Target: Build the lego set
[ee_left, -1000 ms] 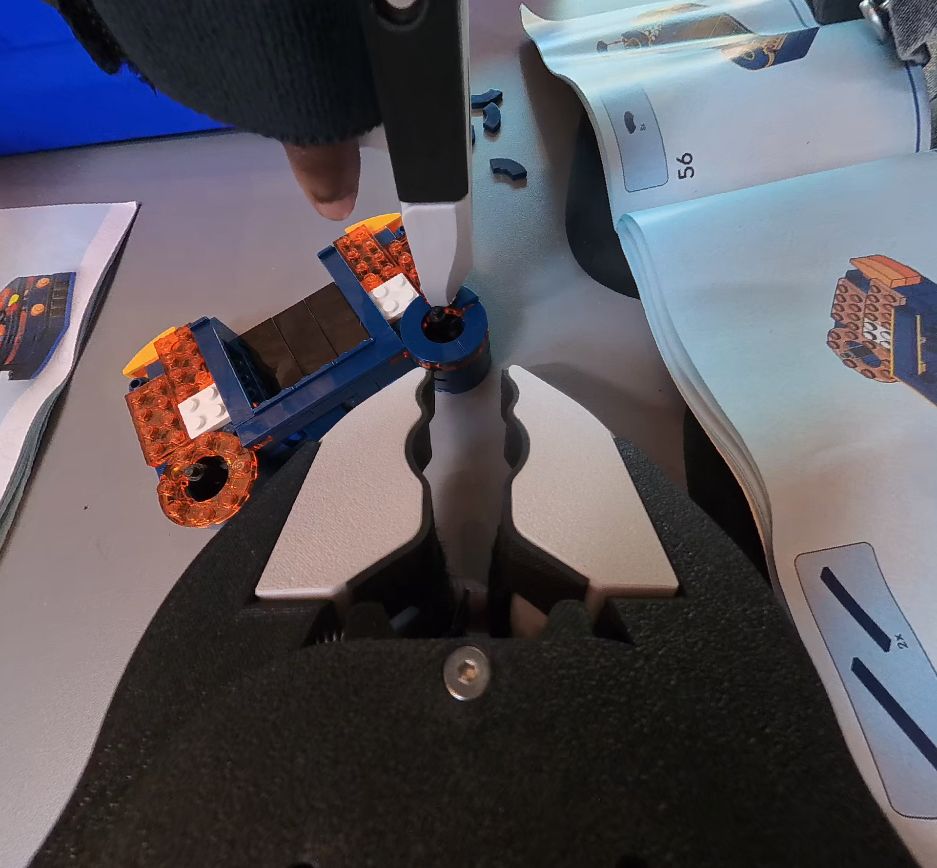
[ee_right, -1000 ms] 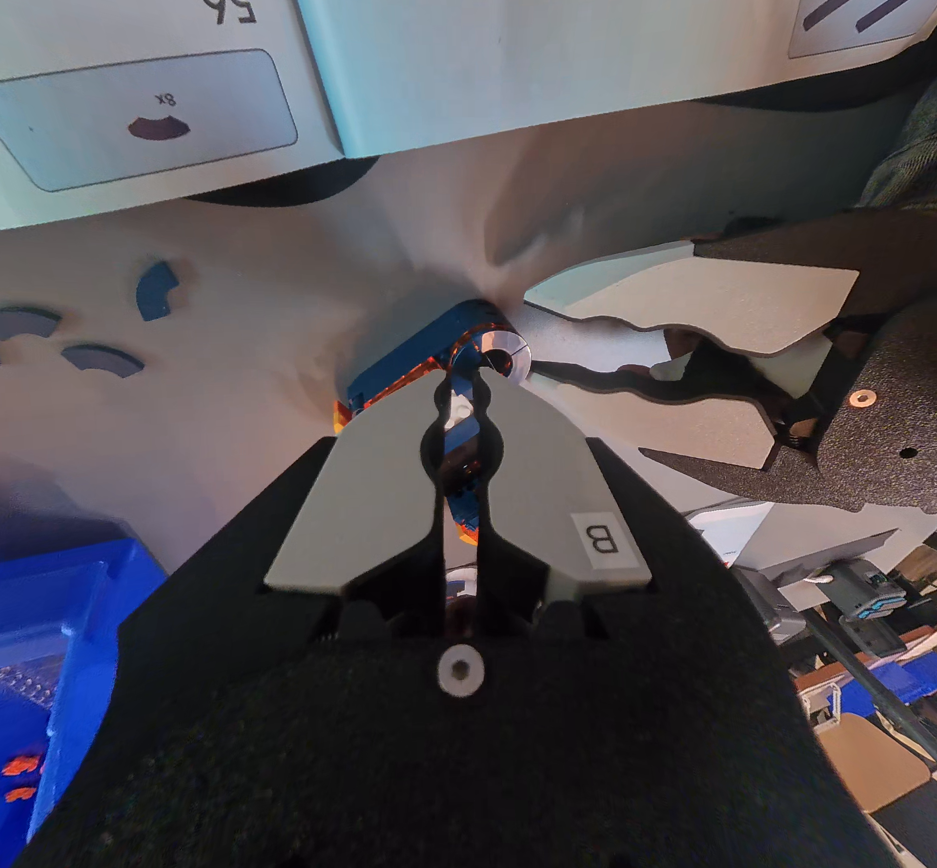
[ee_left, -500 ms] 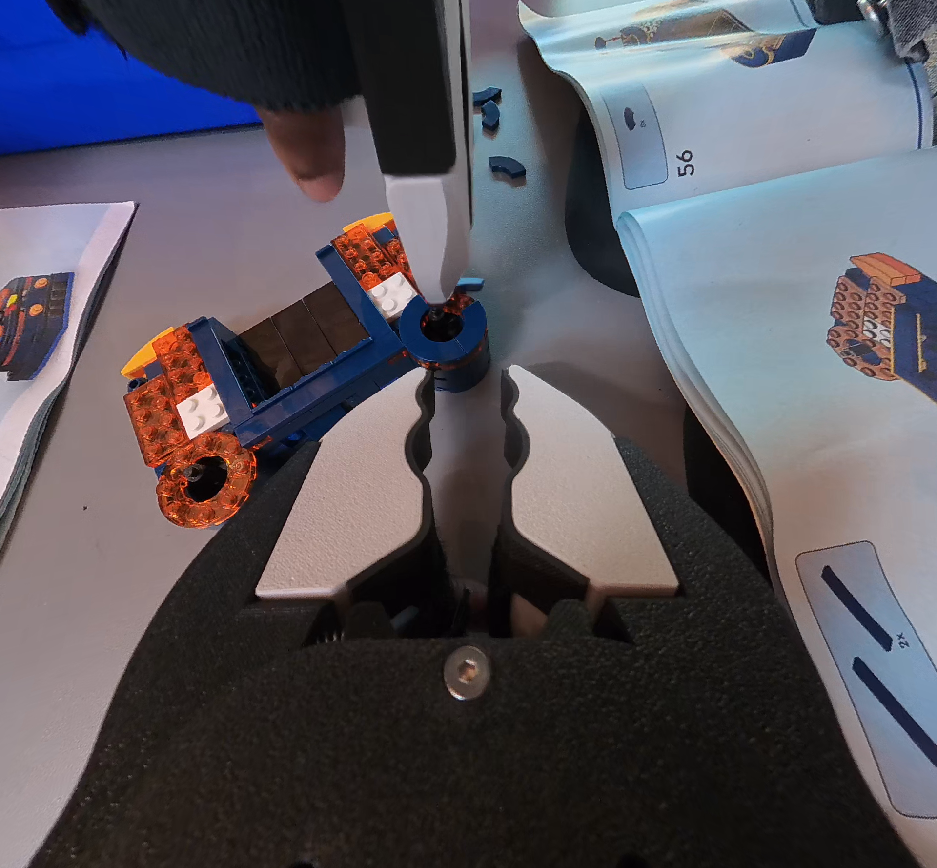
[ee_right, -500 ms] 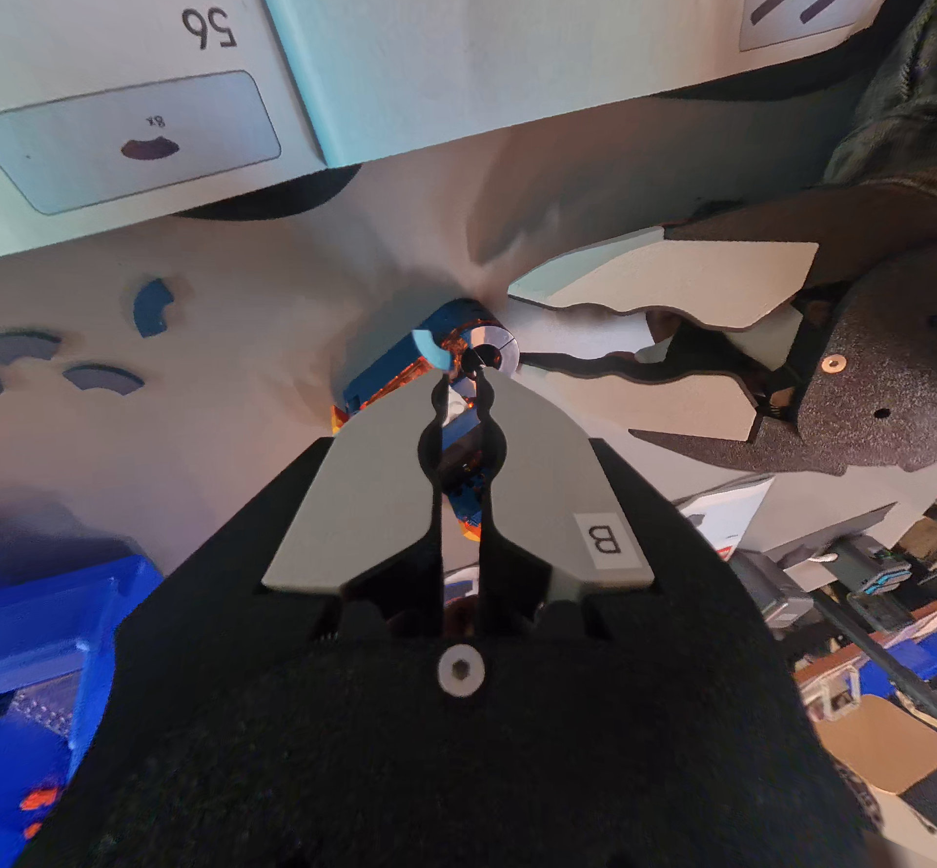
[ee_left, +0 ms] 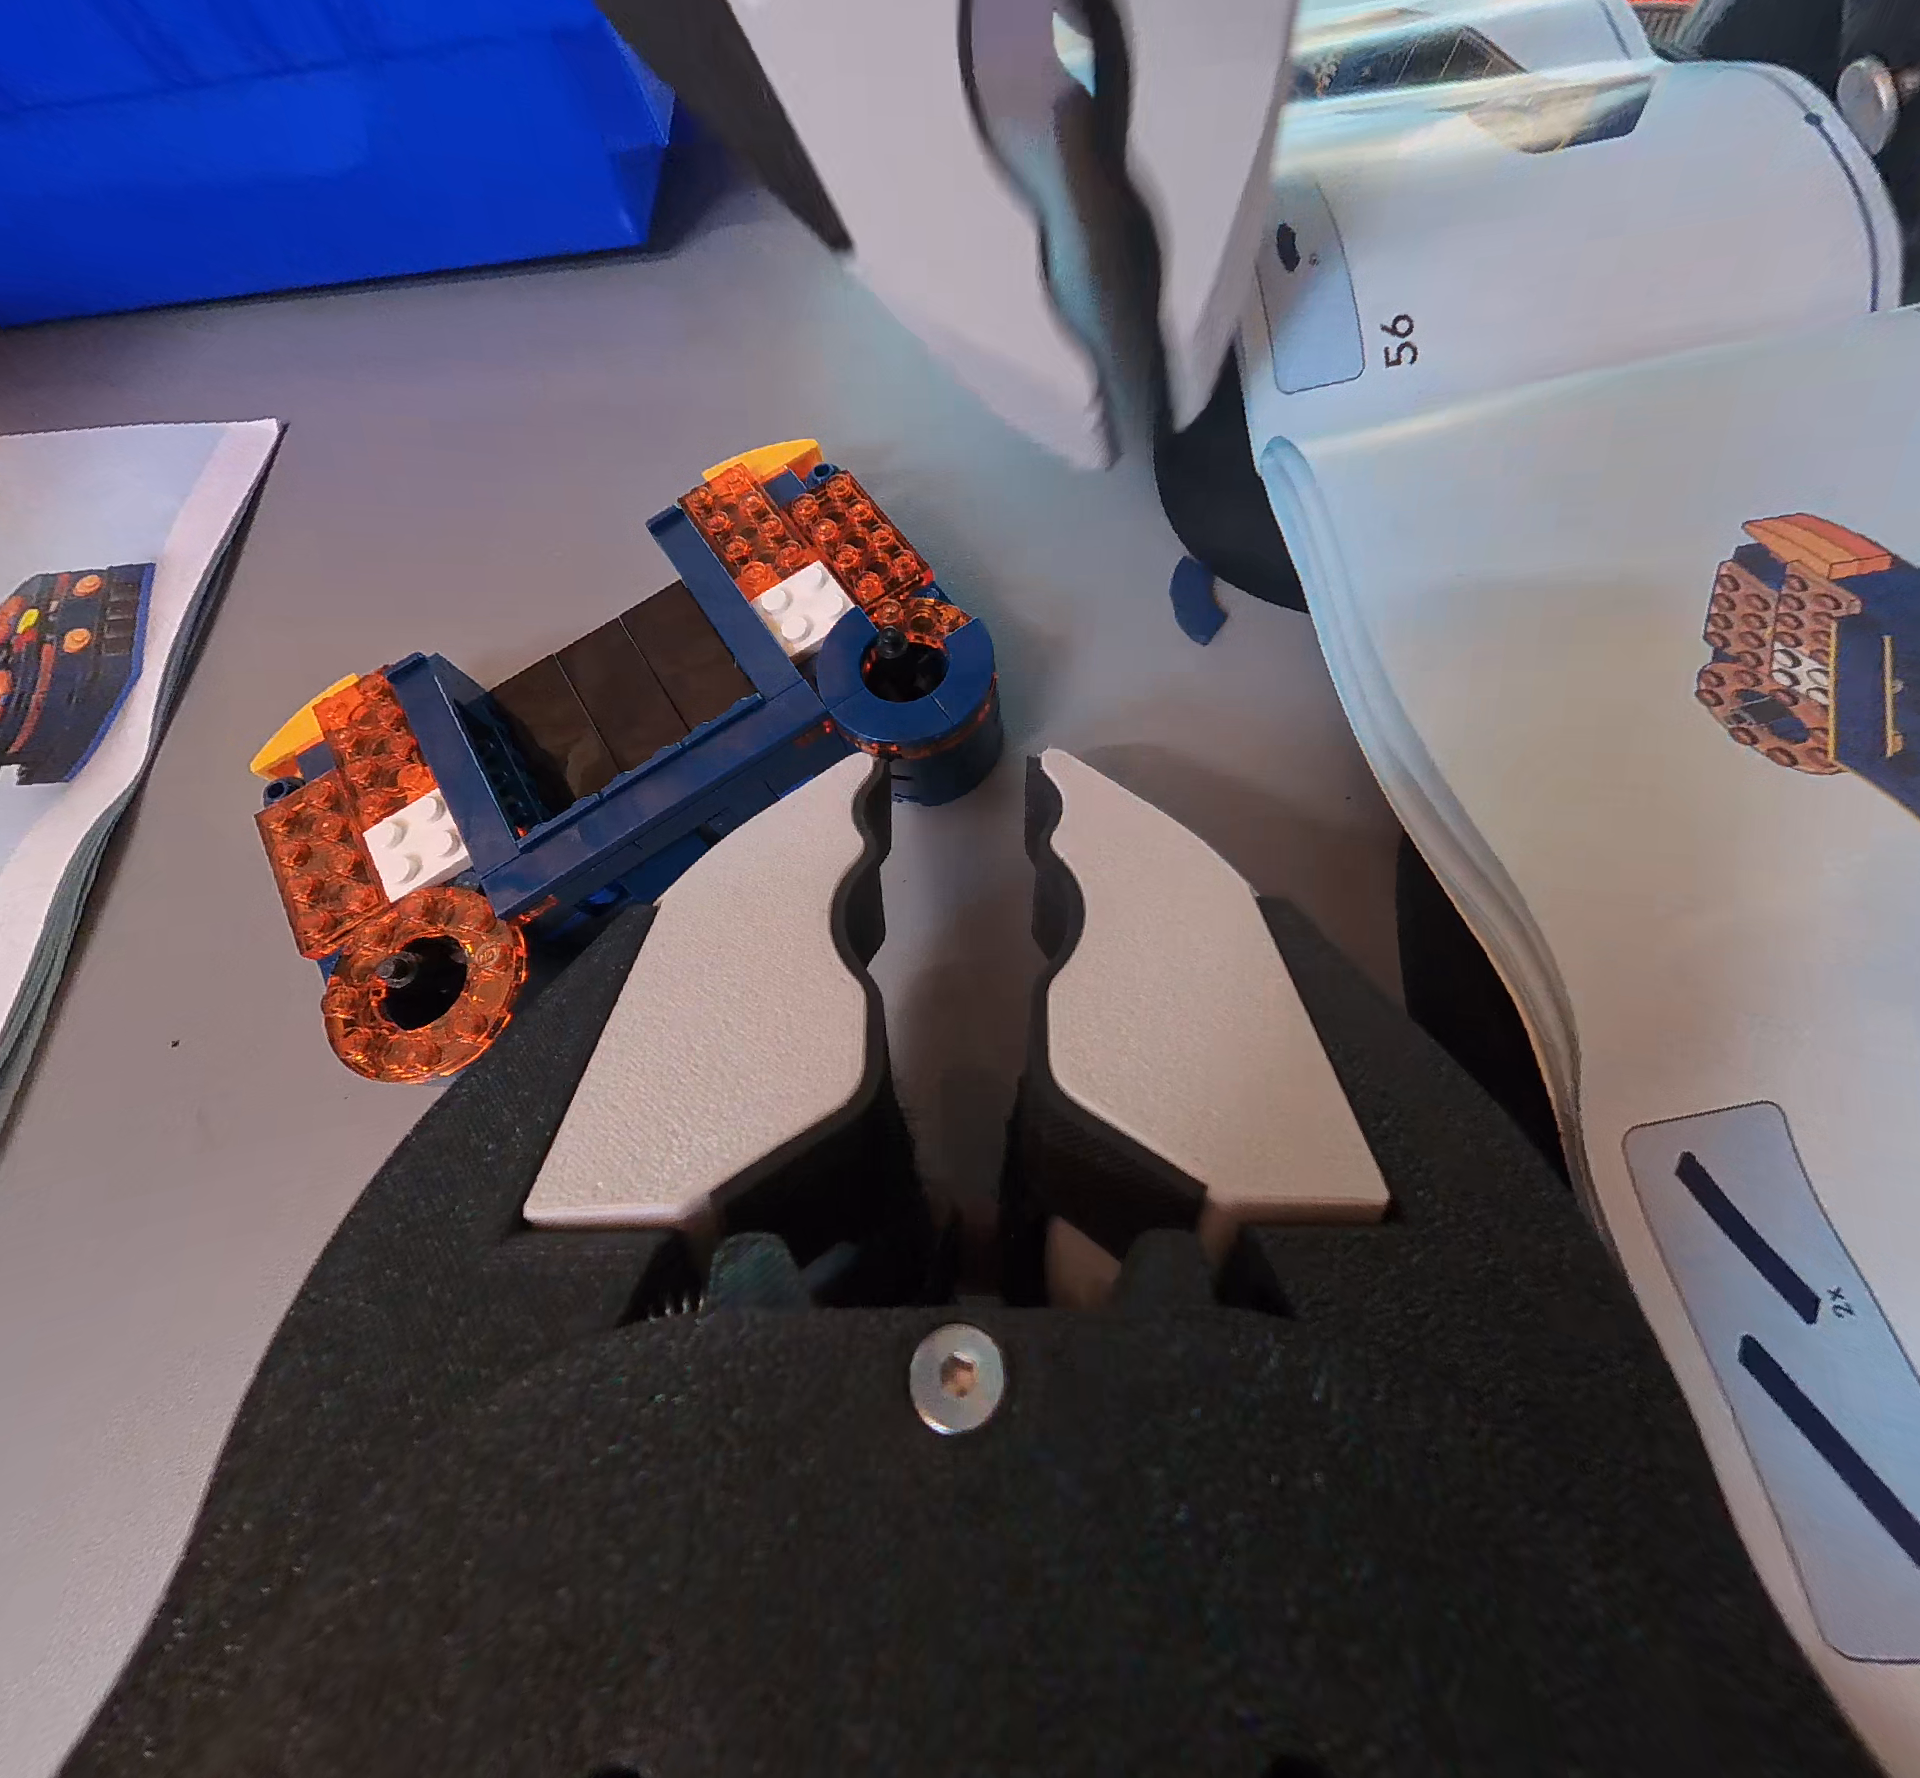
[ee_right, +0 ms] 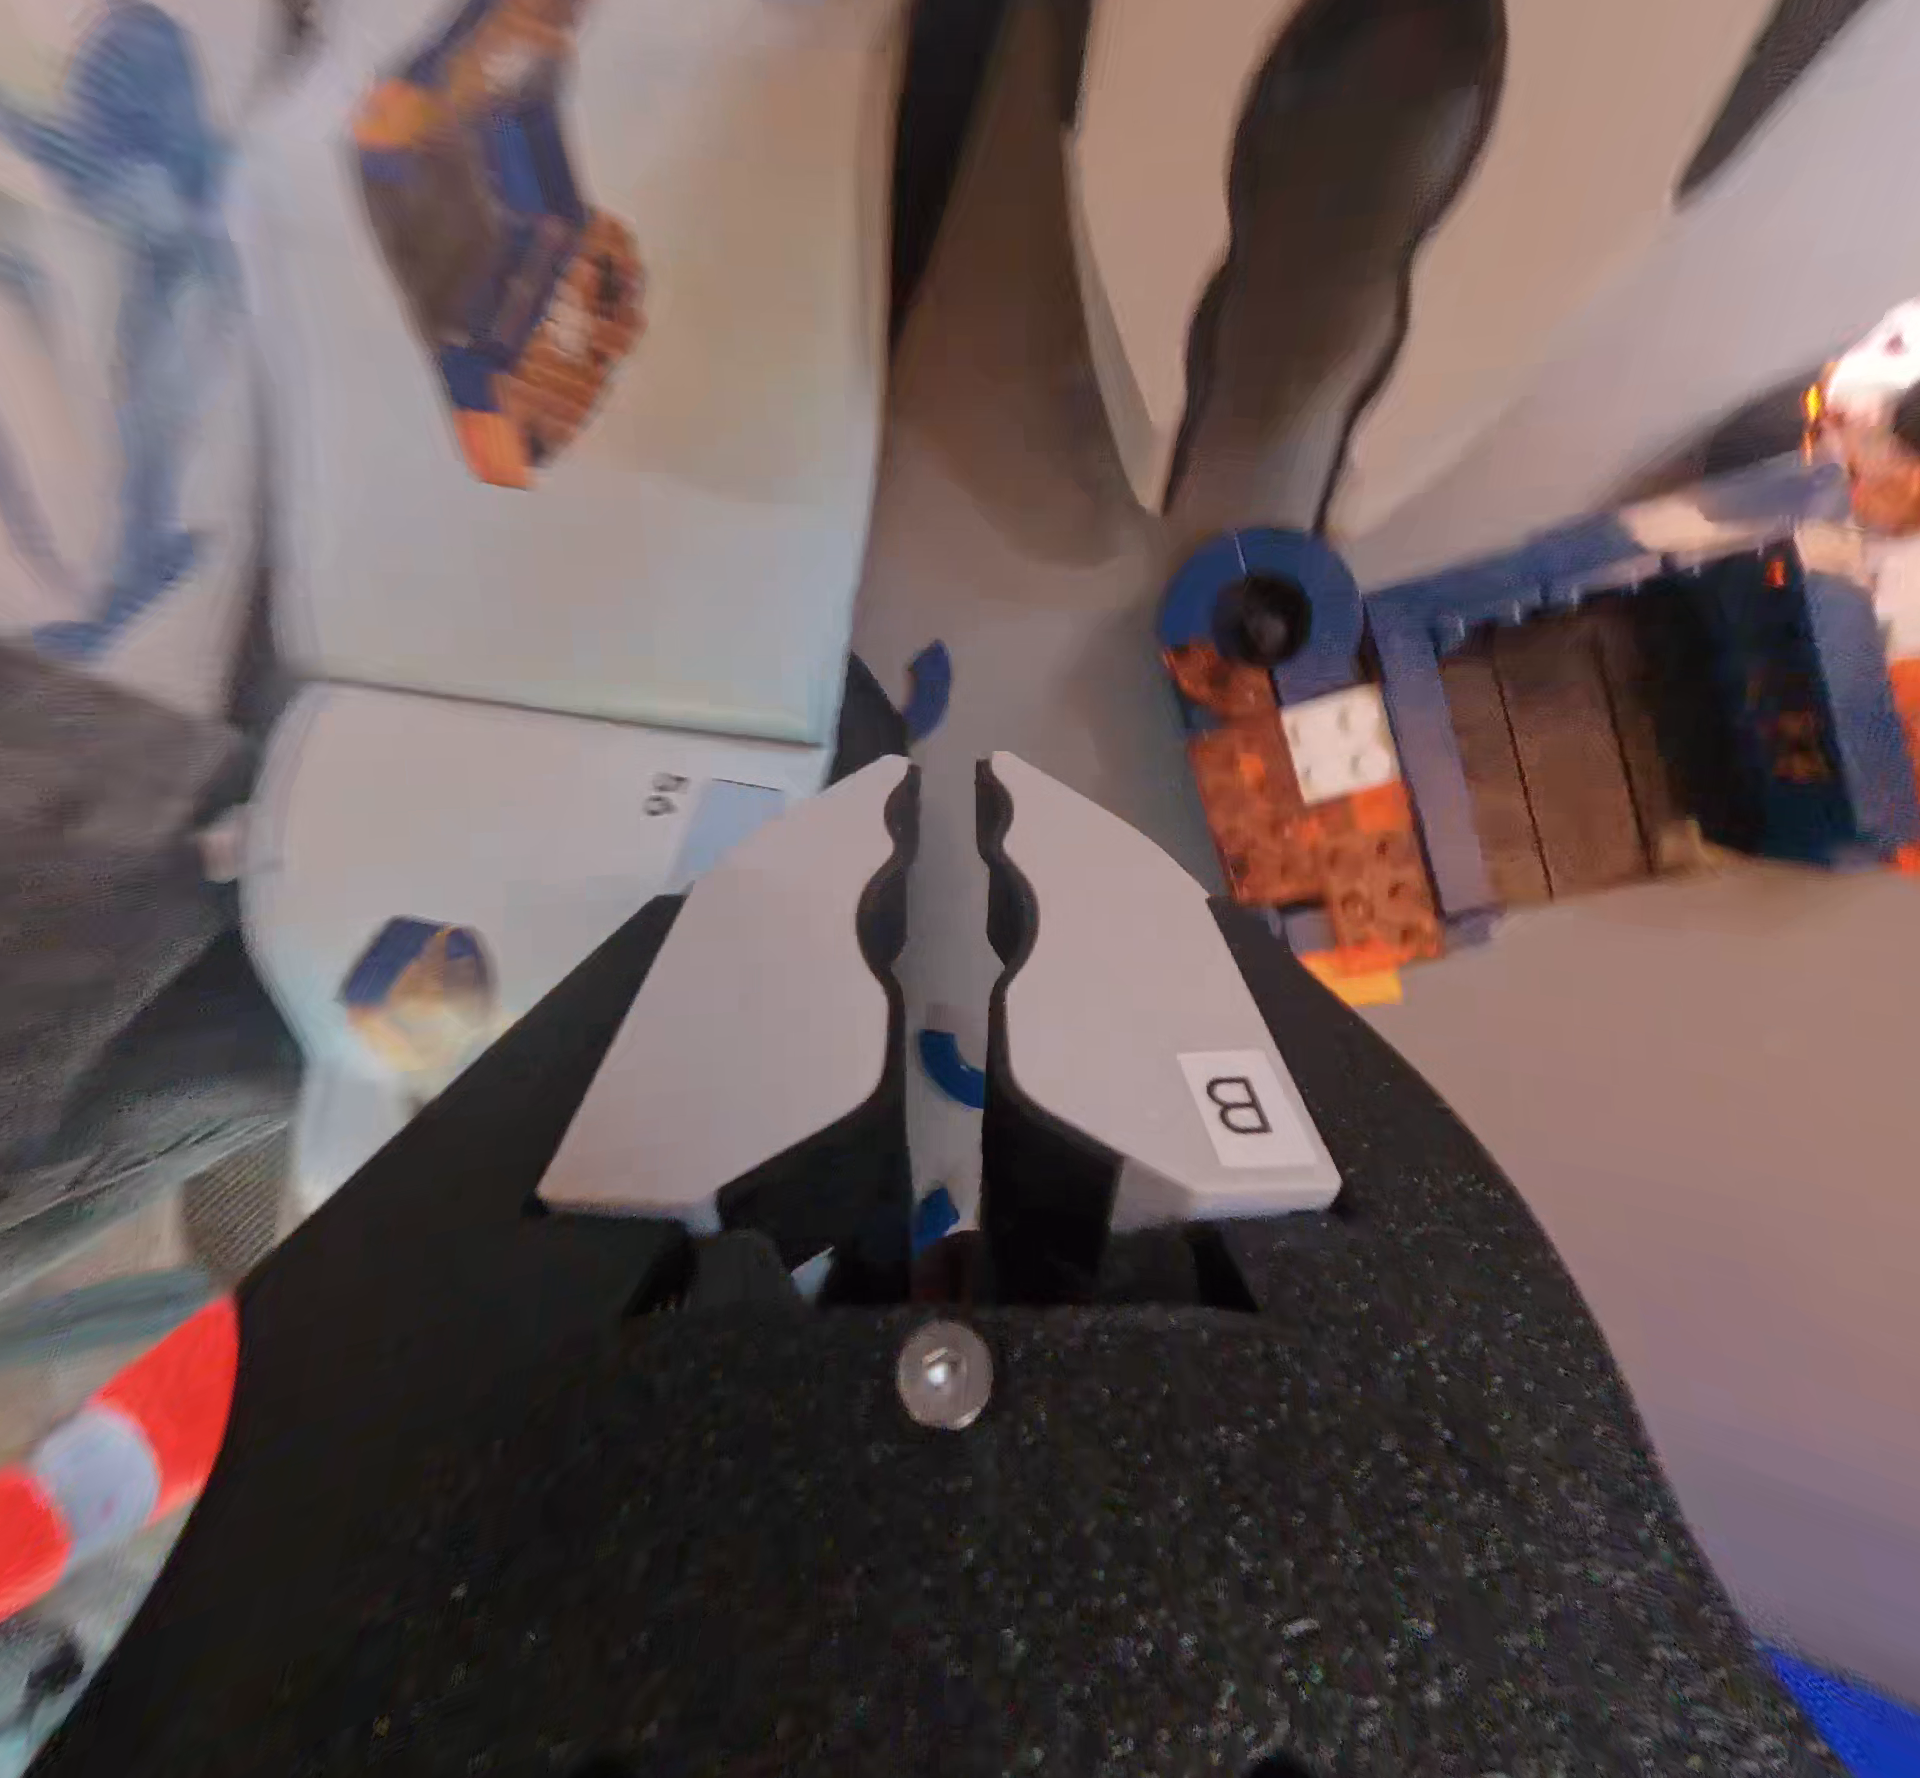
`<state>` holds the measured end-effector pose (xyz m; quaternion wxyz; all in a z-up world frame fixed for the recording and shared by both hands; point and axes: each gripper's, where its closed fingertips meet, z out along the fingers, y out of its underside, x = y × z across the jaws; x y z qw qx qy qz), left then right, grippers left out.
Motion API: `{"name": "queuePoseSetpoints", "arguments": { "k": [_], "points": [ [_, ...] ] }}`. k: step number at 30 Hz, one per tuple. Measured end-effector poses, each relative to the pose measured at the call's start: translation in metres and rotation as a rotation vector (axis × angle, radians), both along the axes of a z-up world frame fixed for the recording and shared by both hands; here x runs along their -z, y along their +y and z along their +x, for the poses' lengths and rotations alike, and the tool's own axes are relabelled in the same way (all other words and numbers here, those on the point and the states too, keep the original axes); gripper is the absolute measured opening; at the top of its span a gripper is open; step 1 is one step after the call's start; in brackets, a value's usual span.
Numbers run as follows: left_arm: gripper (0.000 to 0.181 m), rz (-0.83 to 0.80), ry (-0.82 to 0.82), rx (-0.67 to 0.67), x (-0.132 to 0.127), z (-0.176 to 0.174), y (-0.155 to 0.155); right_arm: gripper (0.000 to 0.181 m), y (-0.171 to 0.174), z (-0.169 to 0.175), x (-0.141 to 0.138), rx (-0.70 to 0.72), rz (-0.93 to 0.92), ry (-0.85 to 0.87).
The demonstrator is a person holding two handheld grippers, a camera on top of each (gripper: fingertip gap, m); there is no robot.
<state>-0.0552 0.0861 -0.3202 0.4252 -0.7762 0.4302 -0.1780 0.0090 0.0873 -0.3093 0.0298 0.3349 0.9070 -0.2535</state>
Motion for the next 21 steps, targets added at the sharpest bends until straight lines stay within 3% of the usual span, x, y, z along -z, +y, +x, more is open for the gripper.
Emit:
{"name": "queuePoseSetpoints", "arguments": {
  "k": [4, 6, 16, 21],
  "points": [
    [0.024, -0.001, 0.001, -0.001, 0.000, 0.000, 0.000, 0.010, -0.007, -0.005, 0.016, 0.206, -0.097, 0.032],
    [0.024, -0.001, 0.005, -0.001, 0.001, 0.000, 0.000, 0.011, -0.014, -0.008, 0.016, 0.236, -0.115, 0.063],
    [0.032, 0.027, 0.065, -0.005, 0.005, 0.001, 0.002, 0.012, -0.015, -0.008, 0.028, 0.230, 0.086, 0.093],
    [0.050, 0.260, 0.124, -0.003, -0.017, 0.001, 0.011, 0.006, -0.014, -0.010, 0.029, 0.253, 0.115, 0.157]
  ]
}}
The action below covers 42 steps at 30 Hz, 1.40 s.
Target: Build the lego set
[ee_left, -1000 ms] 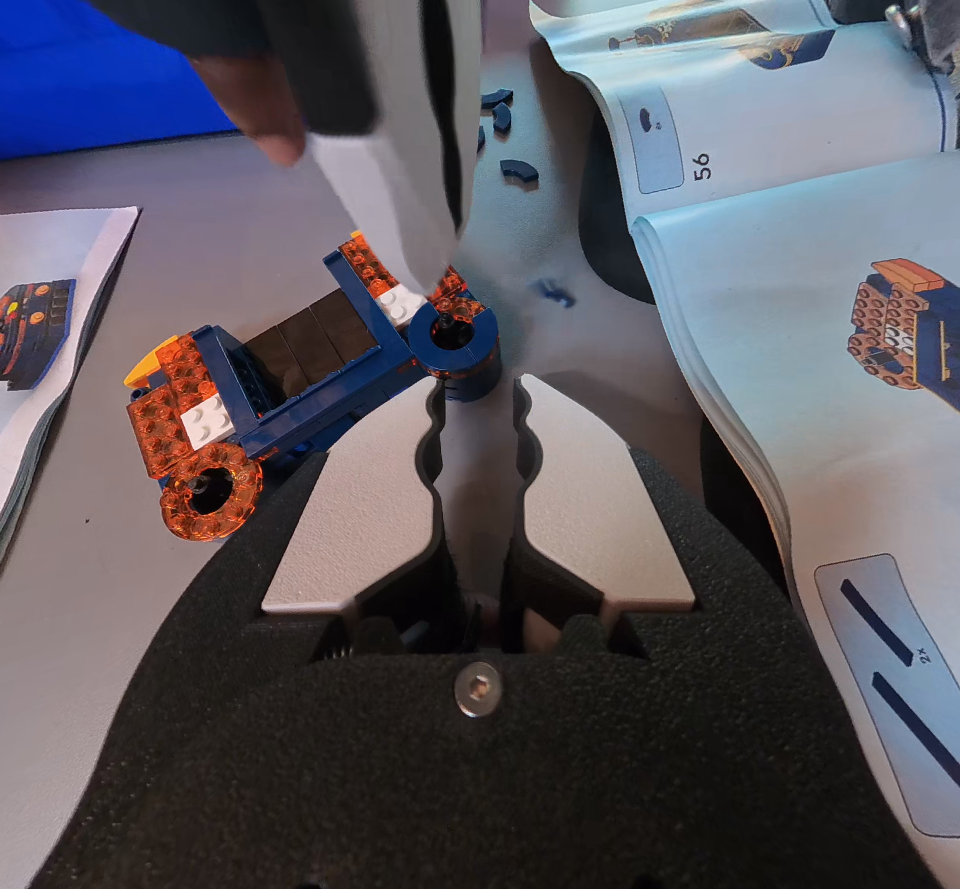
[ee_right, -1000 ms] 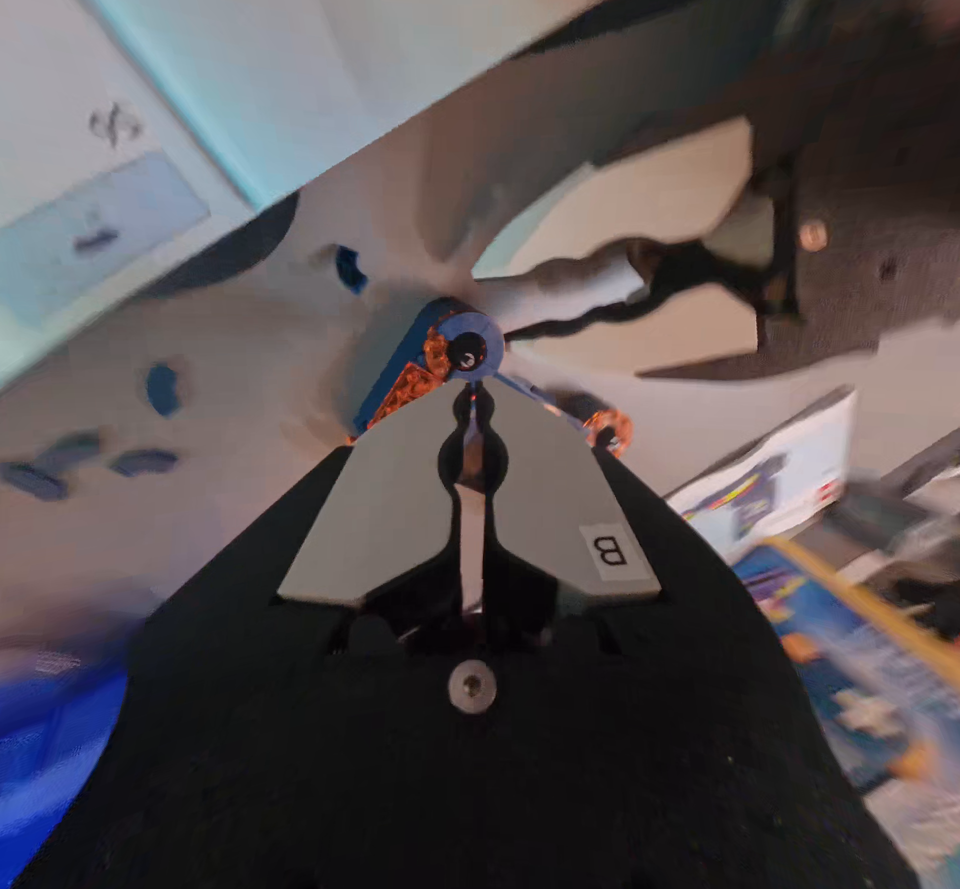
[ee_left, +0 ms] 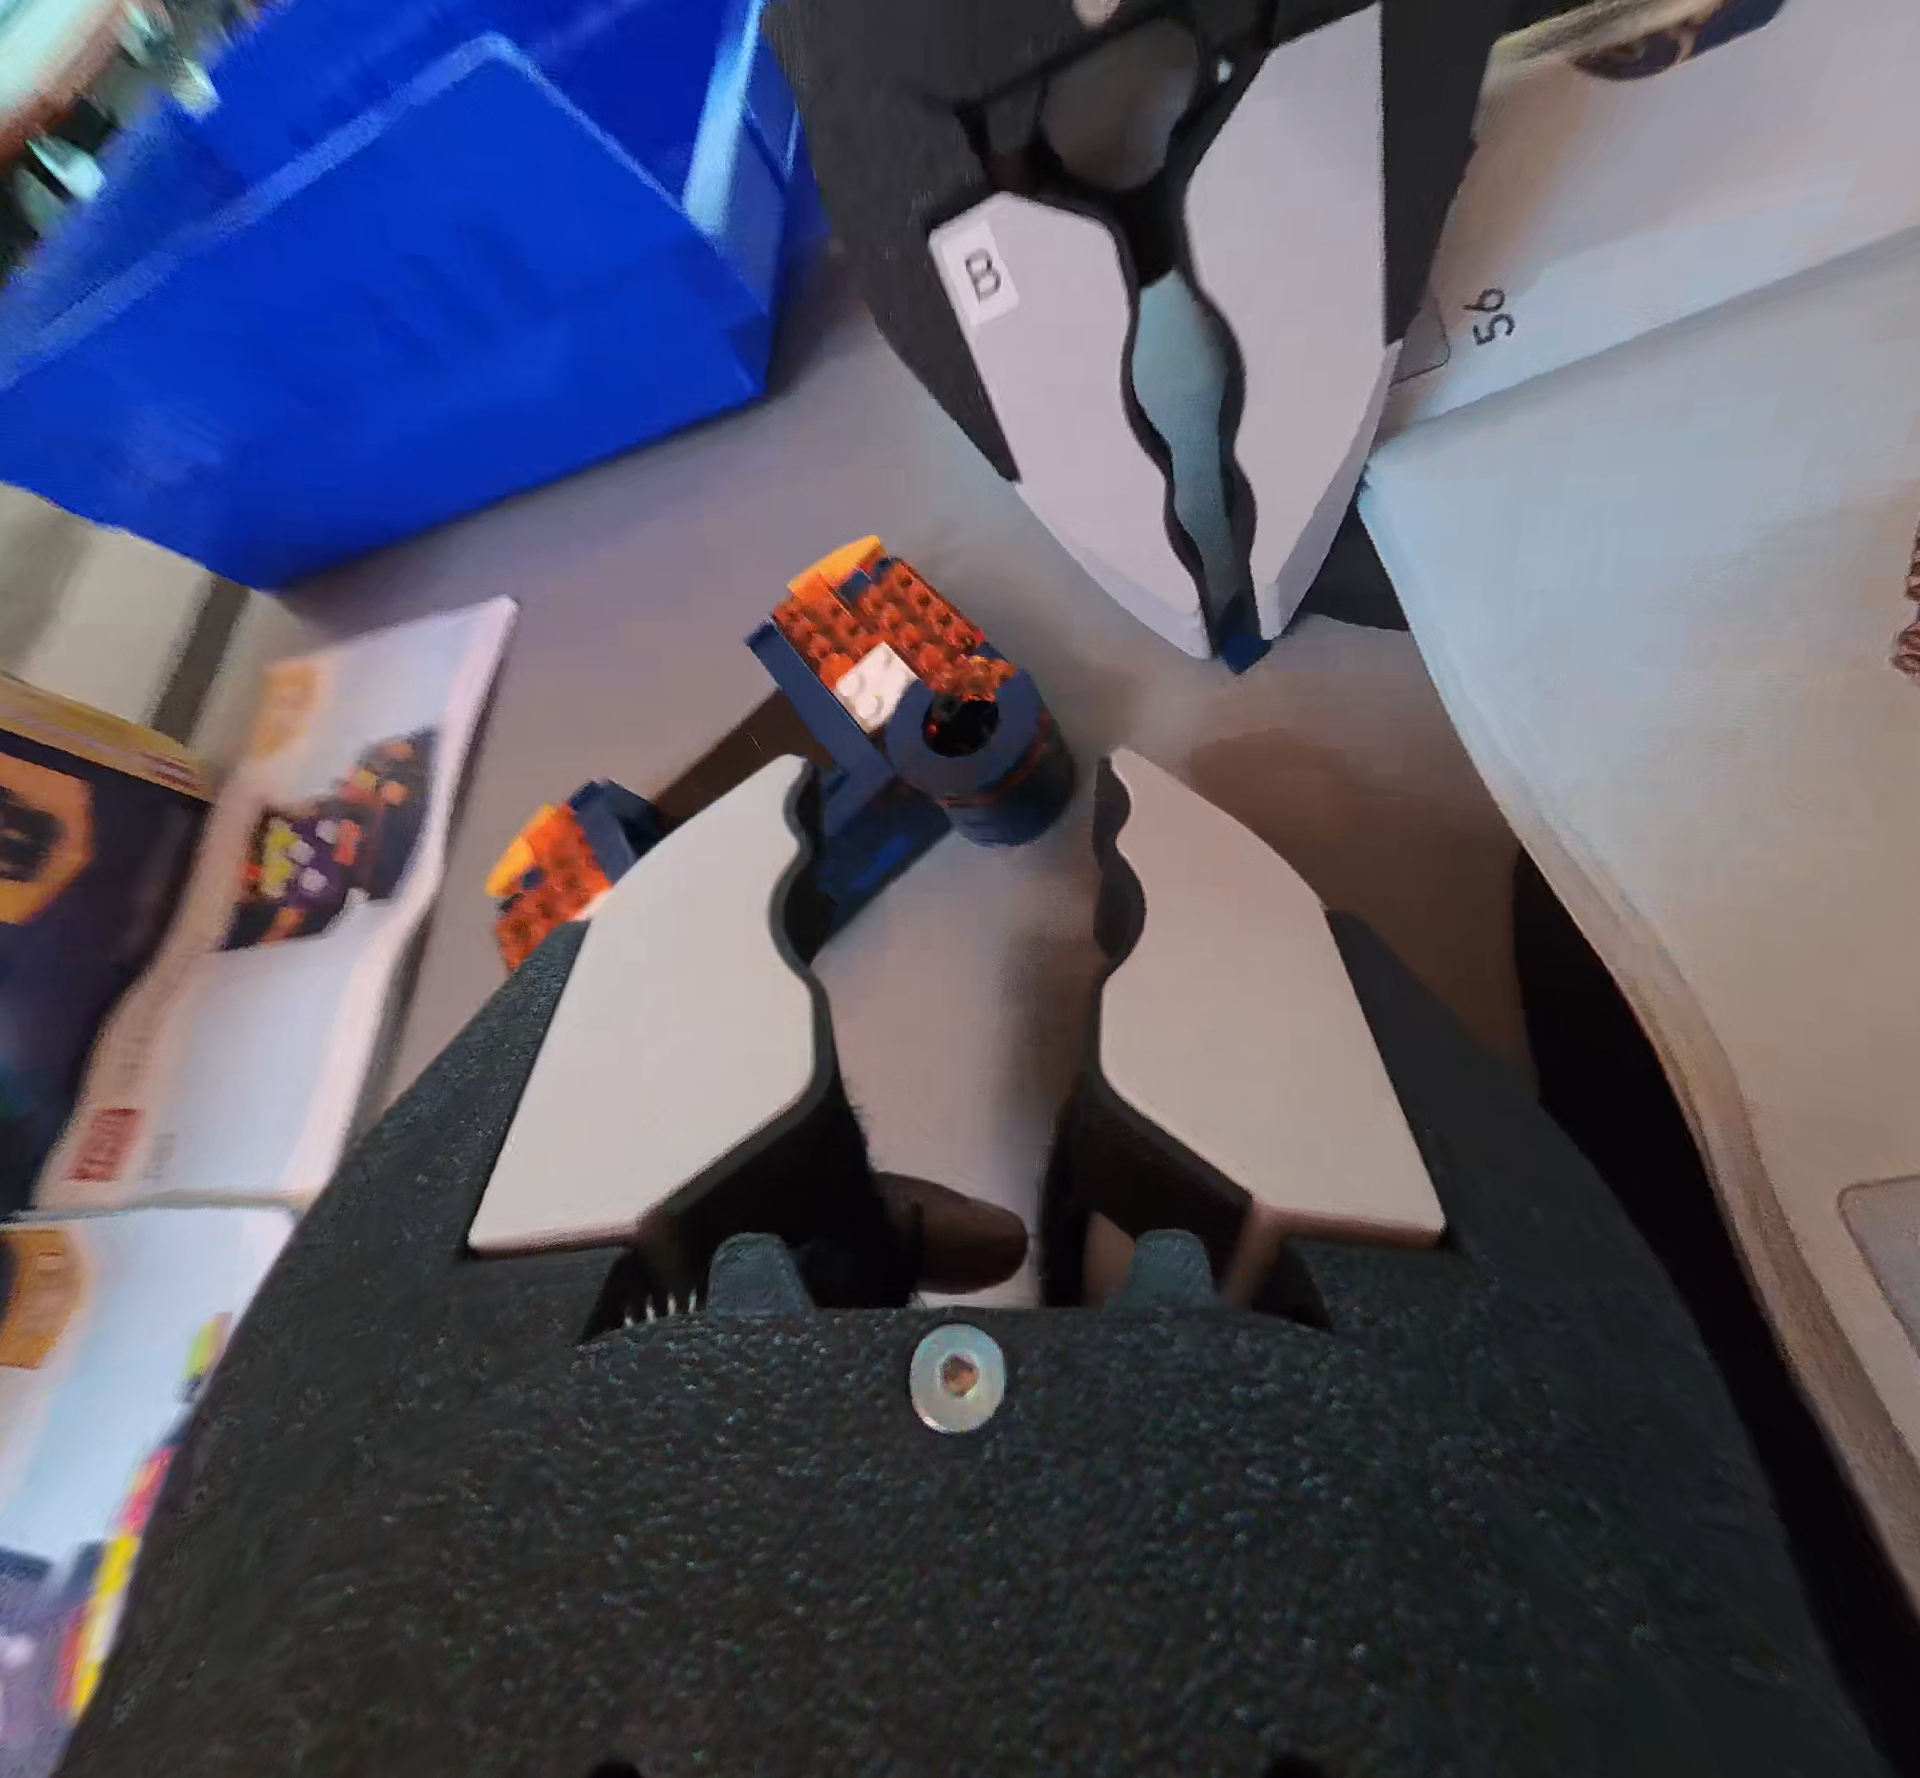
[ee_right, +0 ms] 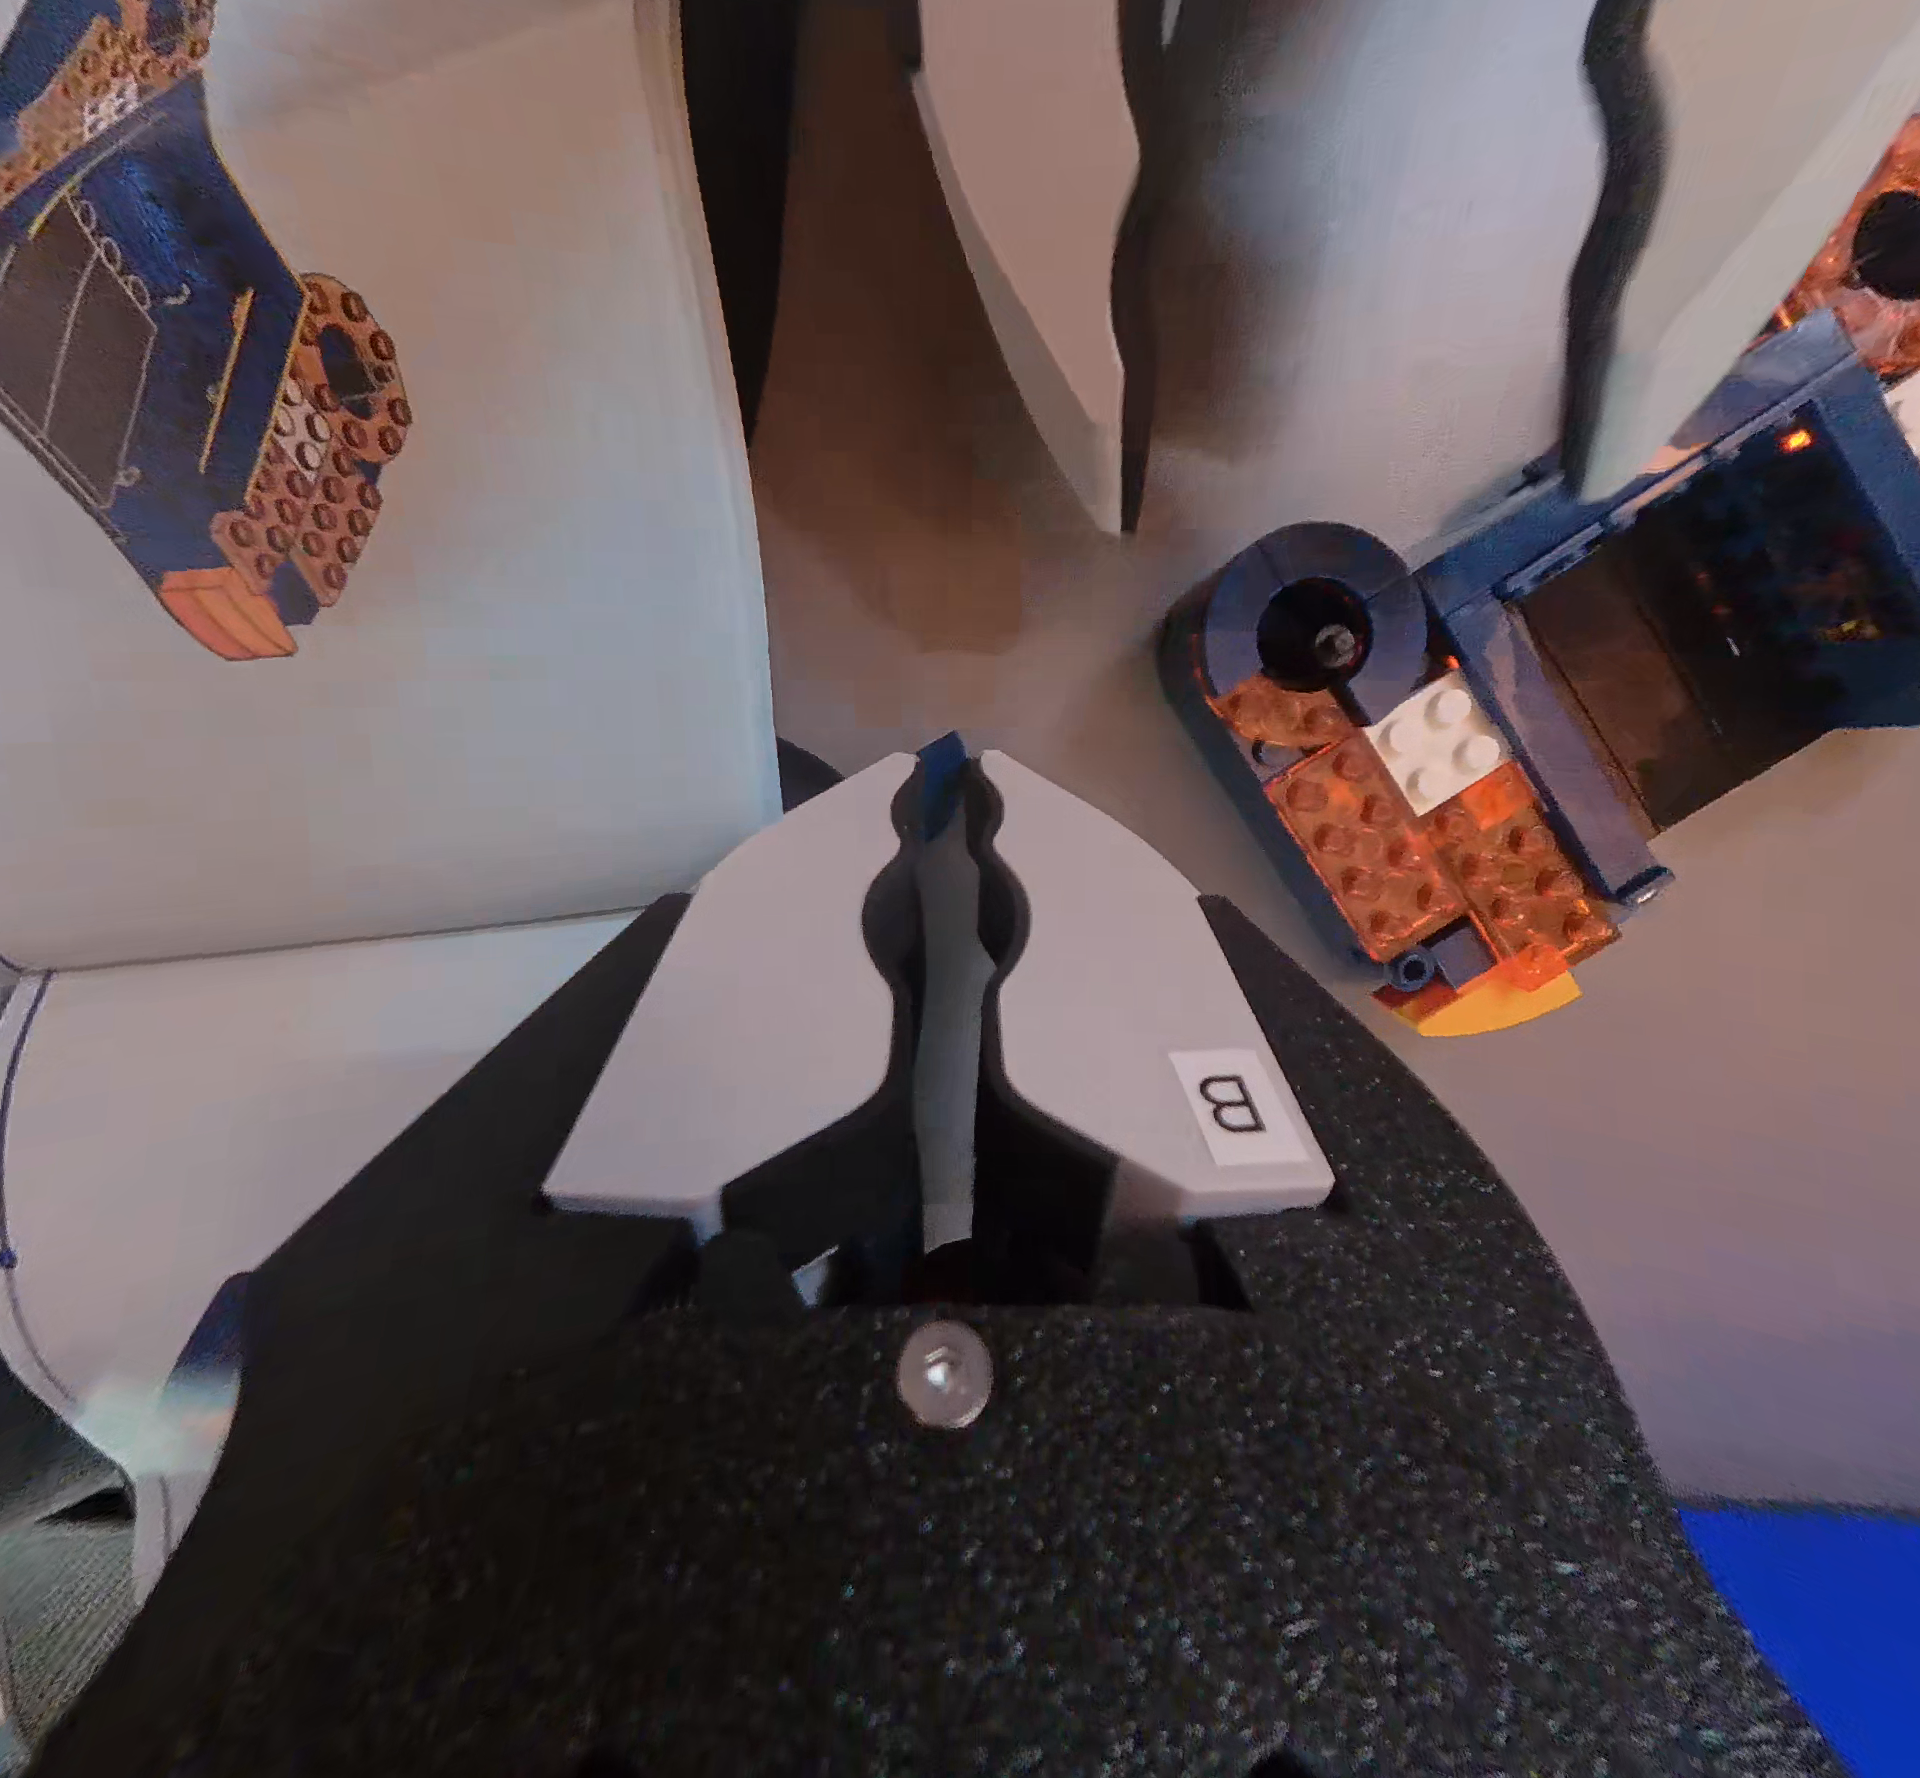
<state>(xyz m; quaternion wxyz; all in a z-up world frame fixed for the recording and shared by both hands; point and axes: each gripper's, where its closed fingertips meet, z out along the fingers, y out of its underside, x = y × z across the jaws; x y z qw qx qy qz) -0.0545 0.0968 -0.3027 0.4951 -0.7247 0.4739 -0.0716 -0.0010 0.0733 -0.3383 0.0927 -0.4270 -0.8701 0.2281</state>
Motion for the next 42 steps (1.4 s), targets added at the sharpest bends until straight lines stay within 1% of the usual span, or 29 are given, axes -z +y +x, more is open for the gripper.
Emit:
{"name": "queuePoseSetpoints", "arguments": {
  "k": [2, 4, 9, 12, 14, 16, 17, 18, 19, 21, 23, 25, 26, 27, 28, 30, 31, 33, 35, 37, 39, 42],
  "points": [
    [0.052, 0.081, 0.011, 0.033, -0.010, -0.002, 0.001, 0.006, 0.001, -0.001, 0.000, 0.024, -0.028, 0.015],
    [0.051, 0.097, 0.041, 0.071, -0.010, -0.006, 0.004, 0.006, 0.006, -0.001, 0.000, 0.044, -0.025, 0.030],
    [0.044, -0.030, 0.203, 0.141, 0.004, -0.020, 0.013, 0.006, 0.023, -0.002, -0.003, 0.116, -0.034, 0.062],
    [0.040, -0.059, 0.238, 0.193, 0.007, -0.018, 0.018, 0.006, 0.030, -0.003, -0.012, 0.167, -0.073, 0.099],
    [0.039, -0.089, 0.278, 0.222, 0.015, -0.017, 0.020, 0.006, 0.035, -0.002, -0.018, 0.206, -0.095, 0.121],
    [0.038, -0.104, 0.345, 0.227, 0.024, -0.020, 0.024, 0.006, 0.039, -0.002, -0.023, 0.231, -0.122, 0.142],
    [0.034, -0.095, 0.362, 0.227, 0.024, -0.020, 0.028, 0.006, 0.039, -0.001, -0.026, 0.237, -0.136, 0.155],
    [0.028, -0.094, 0.367, 0.217, 0.023, -0.020, 0.031, 0.006, 0.040, -0.002, -0.028, 0.247, -0.151, 0.168],
    [0.027, -0.121, 0.363, 0.200, 0.023, -0.021, 0.032, 0.006, 0.042, -0.003, -0.031, 0.266, -0.166, 0.181],
    [0.025, -0.182, 0.339, 0.122, 0.023, -0.022, 0.034, 0.006, 0.046, -0.006, -0.037, 0.325, -0.210, 0.212],
    [0.024, -0.204, 0.317, -0.013, 0.023, -0.024, 0.039, 0.006, 0.053, -0.010, -0.041, 0.402, -0.258, 0.235],
    [0.023, -0.231, 0.278, -0.199, 0.022, -0.024, 0.042, 0.006, 0.063, -0.014, -0.043, 0.482, -0.283, 0.254],
    [0.022, -0.256, 0.232, -0.295, 0.022, -0.021, 0.043, 0.006, 0.069, -0.015, -0.044, 0.519, -0.289, 0.265],
    [0.021, -0.289, 0.171, -0.362, 0.021, -0.016, 0.041, 0.006, 0.076, -0.017, -0.044, 0.560, -0.294, 0.274],
    [0.018, -0.333, 0.104, -0.394, 0.020, -0.009, 0.038, 0.006, 0.082, -0.018, -0.045, 0.600, -0.304, 0.278],
    [0.019, -0.420, -0.029, -0.380, 0.018, 0.007, 0.033, 0.006, 0.088, -0.020, -0.046, 0.662, -0.348, 0.272],
    [0.022, -0.433, -0.075, -0.376, 0.015, 0.010, 0.034, 0.006, 0.090, -0.021, -0.046, 0.683, -0.363, 0.266],
    [0.026, -0.426, -0.116, -0.358, 0.011, 0.010, 0.036, 0.006, 0.094, -0.021, -0.044, 0.711, -0.365, 0.248],
    [0.022, -0.414, -0.124, -0.332, 0.011, 0.010, 0.036, 0.006, 0.095, -0.023, -0.043, 0.705, -0.375, 0.237],
    [0.022, -0.399, -0.121, -0.320, 0.012, 0.010, 0.037, 0.006, 0.096, -0.026, -0.041, 0.664, -0.362, 0.216],
    [0.024, -0.394, -0.114, -0.313, 0.014, 0.011, 0.036, 0.006, 0.098, -0.029, -0.040, 0.621, -0.308, 0.195],
    [0.021, -0.387, -0.084, -0.280, 0.017, 0.013, 0.032, 0.006, 0.099, -0.034, -0.045, 0.564, -0.193, 0.173]
  ]
}}
